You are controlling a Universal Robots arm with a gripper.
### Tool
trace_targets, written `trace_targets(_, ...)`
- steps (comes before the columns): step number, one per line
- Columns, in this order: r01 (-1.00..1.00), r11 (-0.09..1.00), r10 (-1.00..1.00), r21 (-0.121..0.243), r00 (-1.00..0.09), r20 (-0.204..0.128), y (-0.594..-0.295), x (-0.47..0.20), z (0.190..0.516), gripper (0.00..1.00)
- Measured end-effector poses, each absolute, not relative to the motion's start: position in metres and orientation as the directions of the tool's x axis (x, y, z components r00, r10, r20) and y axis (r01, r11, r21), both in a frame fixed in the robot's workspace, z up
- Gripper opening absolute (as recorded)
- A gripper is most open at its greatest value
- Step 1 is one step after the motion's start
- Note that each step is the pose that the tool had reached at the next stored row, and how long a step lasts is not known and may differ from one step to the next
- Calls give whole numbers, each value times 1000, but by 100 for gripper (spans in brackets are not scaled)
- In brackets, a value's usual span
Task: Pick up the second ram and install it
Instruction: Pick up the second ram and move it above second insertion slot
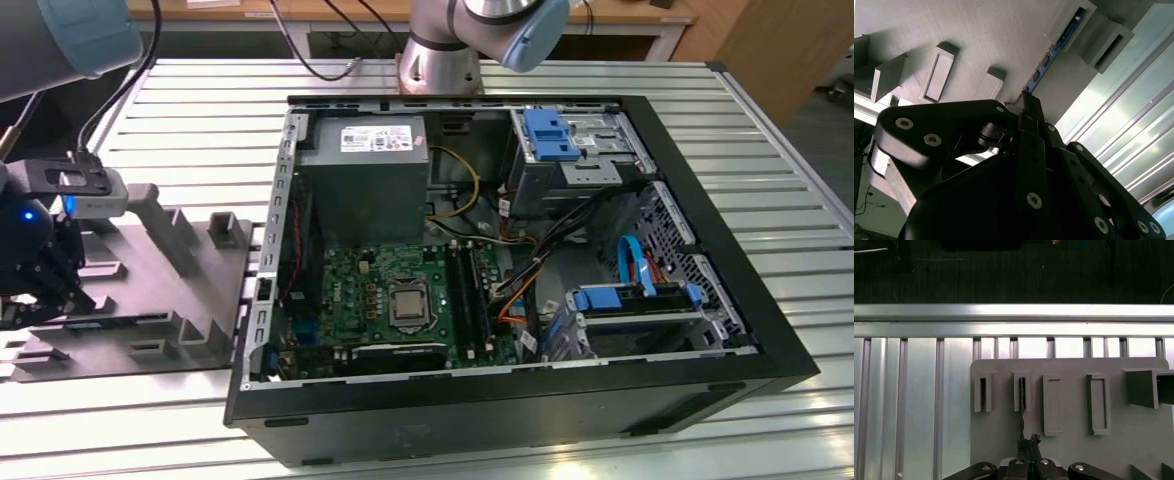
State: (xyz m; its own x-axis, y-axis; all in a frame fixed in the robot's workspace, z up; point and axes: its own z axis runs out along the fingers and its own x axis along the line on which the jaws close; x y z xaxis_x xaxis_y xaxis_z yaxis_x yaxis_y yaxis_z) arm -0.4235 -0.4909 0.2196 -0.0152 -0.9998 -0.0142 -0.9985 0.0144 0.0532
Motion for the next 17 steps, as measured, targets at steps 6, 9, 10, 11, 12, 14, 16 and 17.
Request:
trace_targets(6,-999,12,-1000,53,-13,-14,-491,-424,219,10)
trace_targets(9,-999,12,-1000,53,-13,-14,-491,-424,219,11)
trace_targets(10,-999,12,-1000,53,-13,-14,-491,-424,219,11)
trace_targets(11,-999,12,-1000,53,-13,-14,-491,-424,219,16)
trace_targets(12,-999,12,-1000,53,-13,-14,-491,-424,219,23)
trace_targets(14,-999,12,-1000,53,-13,-14,-491,-424,219,29)
trace_targets(16,-999,12,-1000,53,-13,-14,-491,-424,219,35)
trace_targets(17,-999,12,-1000,53,-13,-14,-491,-424,219,35)
